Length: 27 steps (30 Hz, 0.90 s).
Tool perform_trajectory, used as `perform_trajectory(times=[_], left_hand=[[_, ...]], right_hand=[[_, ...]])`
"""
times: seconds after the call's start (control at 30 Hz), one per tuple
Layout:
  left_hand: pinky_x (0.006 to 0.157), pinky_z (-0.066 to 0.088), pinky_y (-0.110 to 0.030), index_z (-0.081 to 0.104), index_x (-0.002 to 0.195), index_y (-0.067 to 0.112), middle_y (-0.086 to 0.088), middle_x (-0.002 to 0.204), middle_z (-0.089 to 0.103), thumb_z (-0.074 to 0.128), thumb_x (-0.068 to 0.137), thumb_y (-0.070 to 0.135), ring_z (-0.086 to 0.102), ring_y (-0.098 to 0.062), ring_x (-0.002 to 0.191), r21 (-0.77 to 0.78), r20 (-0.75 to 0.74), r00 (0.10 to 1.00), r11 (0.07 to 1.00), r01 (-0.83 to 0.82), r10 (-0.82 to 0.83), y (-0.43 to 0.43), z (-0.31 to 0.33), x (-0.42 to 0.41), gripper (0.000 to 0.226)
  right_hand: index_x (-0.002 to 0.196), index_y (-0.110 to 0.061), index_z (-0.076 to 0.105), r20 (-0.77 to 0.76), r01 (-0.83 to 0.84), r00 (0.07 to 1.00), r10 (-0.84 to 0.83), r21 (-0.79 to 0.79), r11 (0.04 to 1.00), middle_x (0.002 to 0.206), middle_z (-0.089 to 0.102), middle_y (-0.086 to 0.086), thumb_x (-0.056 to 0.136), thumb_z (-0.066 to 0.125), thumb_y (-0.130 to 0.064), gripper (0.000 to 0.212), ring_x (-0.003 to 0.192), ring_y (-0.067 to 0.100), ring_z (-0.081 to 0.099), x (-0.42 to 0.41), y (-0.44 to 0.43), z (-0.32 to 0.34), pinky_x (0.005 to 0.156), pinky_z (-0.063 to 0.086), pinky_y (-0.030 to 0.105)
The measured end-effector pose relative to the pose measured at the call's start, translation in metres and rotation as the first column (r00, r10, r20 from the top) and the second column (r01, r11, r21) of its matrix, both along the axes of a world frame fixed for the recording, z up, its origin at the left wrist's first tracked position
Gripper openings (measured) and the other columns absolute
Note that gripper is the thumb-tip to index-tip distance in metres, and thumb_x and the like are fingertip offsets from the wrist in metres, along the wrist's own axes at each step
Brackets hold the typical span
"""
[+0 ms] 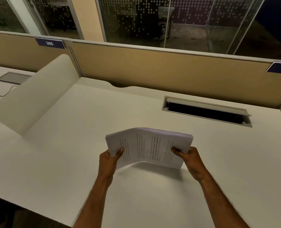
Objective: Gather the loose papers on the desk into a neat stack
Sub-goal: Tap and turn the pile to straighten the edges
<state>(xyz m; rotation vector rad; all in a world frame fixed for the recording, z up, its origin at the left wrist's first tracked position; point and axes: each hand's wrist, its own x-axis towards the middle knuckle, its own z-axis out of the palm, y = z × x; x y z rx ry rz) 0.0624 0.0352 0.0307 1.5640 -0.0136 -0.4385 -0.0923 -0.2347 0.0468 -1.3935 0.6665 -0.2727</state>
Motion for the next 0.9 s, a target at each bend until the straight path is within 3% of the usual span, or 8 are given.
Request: perform_trajectory(times=[0.1, 0.27, 0.37, 0.5, 0.6, 0.73, 0.8, 0.9], left_hand=[[0.062, 0.058, -0.023, 0.082, 0.086, 0.025, 0.0, 0.088, 0.082, 0.083, 0.07, 0.046, 0.077, -0.016, 0.079, 0.006, 0.033, 0.999, 1.0, 0.026, -0.026, 0.011, 0.0, 0.0, 0.026], [0.075, 0.059, -0.026, 0.078, 0.093, 0.028, 0.008, 0.087, 0.082, 0.077, 0.088, 0.02, 0.076, -0.017, 0.089, 0.08, 0.009, 0.999, 0.996, 0.042, -0.043, 0.009, -0.02, -0.016, 0.009], [0.069, 0.058, -0.022, 0.077, 0.094, 0.028, 0.01, 0.085, 0.082, 0.075, 0.089, 0.019, 0.075, -0.016, 0.087, 0.061, 0.026, 0.999, 0.998, 0.016, -0.018, 0.004, -0.008, -0.012, 0.01], [0.075, 0.058, -0.032, 0.076, 0.099, 0.018, 0.004, 0.088, 0.081, 0.08, 0.077, 0.031, 0.073, -0.025, 0.091, -0.065, 0.036, 0.999, 0.998, -0.023, 0.026, 0.0, 0.023, -0.001, 0.025], [0.082, 0.06, -0.036, 0.072, 0.109, 0.019, 0.008, 0.096, 0.08, 0.083, 0.077, 0.031, 0.072, -0.021, 0.096, -0.222, 0.006, 0.997, 0.973, -0.069, 0.072, -0.008, 0.044, -0.001, 0.036], [0.083, 0.061, -0.035, 0.071, 0.107, 0.027, 0.012, 0.098, 0.081, 0.075, 0.075, 0.03, 0.076, -0.01, 0.088, -0.365, -0.088, 0.992, 0.924, -0.115, 0.089, -0.03, 0.055, -0.017, 0.033], [0.086, 0.06, -0.037, 0.072, 0.107, 0.027, 0.01, 0.101, 0.081, 0.075, 0.075, 0.029, 0.076, -0.01, 0.089, -0.394, -0.144, 0.985, 0.907, -0.145, 0.095, -0.04, 0.055, -0.031, 0.032], [0.08, 0.063, -0.032, 0.075, 0.108, 0.032, 0.006, 0.109, 0.08, 0.074, 0.078, 0.027, 0.076, -0.011, 0.095, -0.456, -0.214, 0.971, 0.869, -0.192, 0.102, -0.05, 0.046, -0.051, 0.031]], right_hand=[[0.097, -0.03, 0.081, 0.023, -0.03, 0.999, 0.03, 0.006, 1.0, 0.098, 0.081, 0.0, 0.068, 0.087, -0.042, 0.032, 0.089, 0.011, 0.076, -0.004, -0.003, -0.002, 0.067, 0.058, 0.018], [0.105, -0.027, 0.077, -0.035, -0.066, 0.997, 0.067, 0.026, 0.998, 0.106, 0.08, -0.002, 0.068, 0.085, -0.036, 0.039, 0.103, 0.015, 0.074, -0.008, 0.006, -0.015, 0.075, 0.059, 0.02], [0.106, -0.026, 0.077, -0.005, -0.064, 0.998, 0.064, 0.009, 0.998, 0.107, 0.08, 0.002, 0.068, 0.084, -0.034, 0.04, 0.104, 0.021, 0.073, -0.006, -0.001, -0.003, 0.083, 0.06, 0.028], [0.112, -0.023, 0.077, 0.079, -0.128, 0.989, 0.126, 0.017, 0.992, 0.114, 0.077, 0.009, 0.07, 0.085, -0.03, 0.043, 0.111, 0.029, 0.069, -0.019, -0.009, 0.019, 0.1, 0.054, 0.044], [0.108, -0.018, 0.078, 0.182, -0.114, 0.979, 0.093, 0.107, 0.988, 0.116, 0.073, 0.023, 0.071, 0.082, -0.013, 0.037, 0.113, 0.039, 0.067, -0.023, 0.001, 0.025, 0.108, 0.046, 0.05], [0.126, -0.013, 0.067, 0.354, -0.168, 0.929, 0.105, 0.152, 0.974, 0.133, 0.067, 0.011, 0.077, 0.07, 0.004, 0.051, 0.129, 0.025, 0.06, -0.002, 0.034, 0.042, 0.109, 0.047, 0.032], [0.129, -0.018, 0.065, 0.422, -0.119, 0.906, 0.026, 0.196, 0.973, 0.136, 0.066, 0.008, 0.081, 0.068, 0.0, 0.051, 0.131, 0.025, 0.059, 0.012, 0.048, 0.054, 0.108, 0.048, 0.032], [0.116, -0.037, 0.073, 0.426, 0.03, 0.893, -0.146, 0.268, 0.963, 0.129, 0.071, 0.001, 0.084, 0.069, -0.015, 0.039, 0.119, 0.02, 0.067, 0.027, 0.058, 0.071, 0.097, 0.057, 0.036]])
